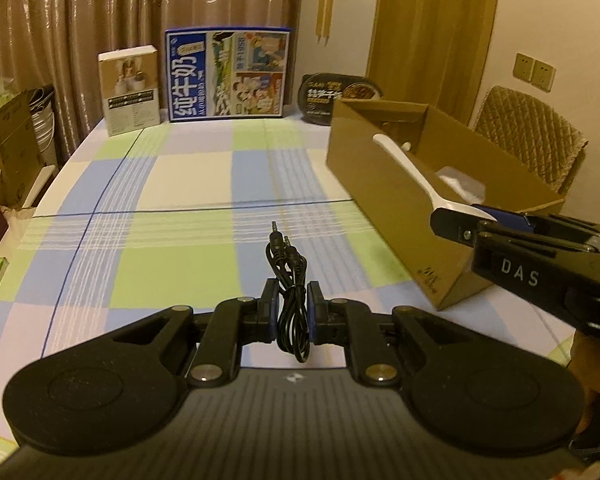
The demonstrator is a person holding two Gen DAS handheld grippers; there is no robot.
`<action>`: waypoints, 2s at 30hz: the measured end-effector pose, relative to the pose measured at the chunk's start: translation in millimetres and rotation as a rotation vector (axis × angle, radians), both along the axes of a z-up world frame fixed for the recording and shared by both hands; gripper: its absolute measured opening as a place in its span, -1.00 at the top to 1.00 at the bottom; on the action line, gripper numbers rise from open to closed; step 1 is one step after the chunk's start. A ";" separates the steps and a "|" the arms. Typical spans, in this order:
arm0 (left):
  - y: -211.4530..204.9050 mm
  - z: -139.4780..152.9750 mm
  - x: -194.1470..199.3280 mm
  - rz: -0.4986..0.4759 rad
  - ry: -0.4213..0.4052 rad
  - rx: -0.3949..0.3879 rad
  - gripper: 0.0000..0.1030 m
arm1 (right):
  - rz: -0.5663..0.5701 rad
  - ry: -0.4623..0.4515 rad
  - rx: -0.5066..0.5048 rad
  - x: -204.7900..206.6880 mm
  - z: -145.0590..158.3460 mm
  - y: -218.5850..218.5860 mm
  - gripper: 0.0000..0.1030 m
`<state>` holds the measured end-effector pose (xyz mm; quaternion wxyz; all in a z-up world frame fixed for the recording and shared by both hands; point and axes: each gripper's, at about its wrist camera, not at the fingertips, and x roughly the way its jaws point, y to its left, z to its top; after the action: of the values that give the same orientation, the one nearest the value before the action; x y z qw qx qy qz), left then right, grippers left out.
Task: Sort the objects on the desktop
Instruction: 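Carry the spoon in the right gripper while the left gripper carries the cable to the box, then open the left gripper to drop the black cable into the box, then lower the spoon into the box and open the right gripper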
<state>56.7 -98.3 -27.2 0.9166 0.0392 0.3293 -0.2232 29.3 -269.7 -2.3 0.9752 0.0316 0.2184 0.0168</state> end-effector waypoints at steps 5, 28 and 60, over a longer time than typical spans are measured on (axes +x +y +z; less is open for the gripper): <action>-22.8 11.0 -5.5 -0.036 -0.013 -0.006 0.80 | -0.059 -0.020 0.014 -5.8 17.3 -26.2 0.42; -167.8 49.0 36.9 -0.209 -0.056 -0.050 0.80 | -0.182 -0.030 0.045 28.4 50.9 -141.0 0.42; -219.7 11.4 135.6 -0.232 -0.010 -0.050 0.45 | -0.157 0.043 0.008 110.0 17.4 -162.2 0.42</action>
<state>192.4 -318.1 -15.8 0.8869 0.0554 0.3124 -0.3359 139.3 -431.9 15.1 0.9684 0.0526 0.2362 -0.0595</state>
